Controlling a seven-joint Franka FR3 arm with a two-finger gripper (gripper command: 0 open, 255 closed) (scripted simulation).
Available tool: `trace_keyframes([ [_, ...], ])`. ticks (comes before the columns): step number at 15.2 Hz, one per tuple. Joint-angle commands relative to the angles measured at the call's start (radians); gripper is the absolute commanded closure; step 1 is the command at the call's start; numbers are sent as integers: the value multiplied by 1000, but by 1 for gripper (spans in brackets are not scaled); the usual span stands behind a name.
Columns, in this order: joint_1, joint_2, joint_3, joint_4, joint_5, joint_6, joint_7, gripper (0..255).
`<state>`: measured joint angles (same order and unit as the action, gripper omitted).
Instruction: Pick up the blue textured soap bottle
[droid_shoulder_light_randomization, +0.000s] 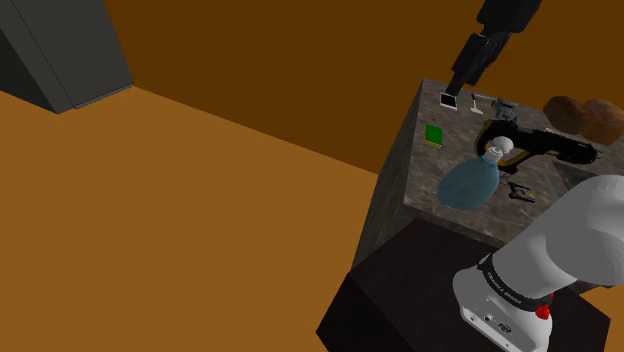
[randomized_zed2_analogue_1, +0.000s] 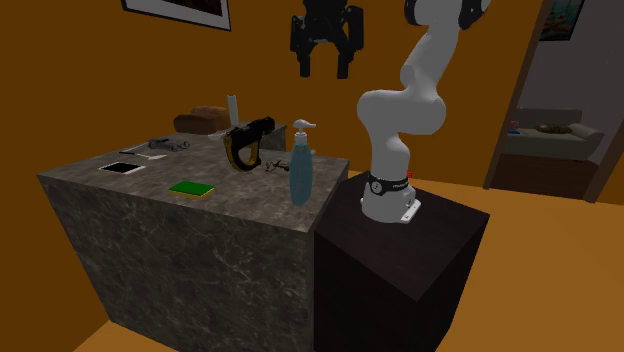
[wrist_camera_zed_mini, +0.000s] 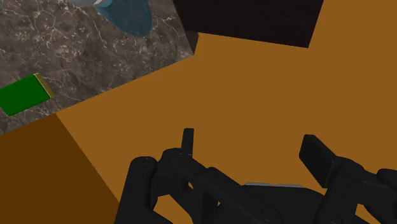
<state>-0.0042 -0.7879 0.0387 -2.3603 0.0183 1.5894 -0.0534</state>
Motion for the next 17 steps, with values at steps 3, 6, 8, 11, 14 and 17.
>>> trace_keyframes([
  [3,-4,-18,-8,-60,-37,20,-33,0],
  [6,-14,-42,-23,-148,-97,52,-83,0],
  [8,-23,-56,-35,-204,-140,76,-116,0],
  [11,-41,-73,-57,-285,-211,115,-165,0],
  [14,-66,-83,-82,-360,-290,161,-213,0],
  [17,-100,-84,-112,-429,-379,214,-259,0],
])
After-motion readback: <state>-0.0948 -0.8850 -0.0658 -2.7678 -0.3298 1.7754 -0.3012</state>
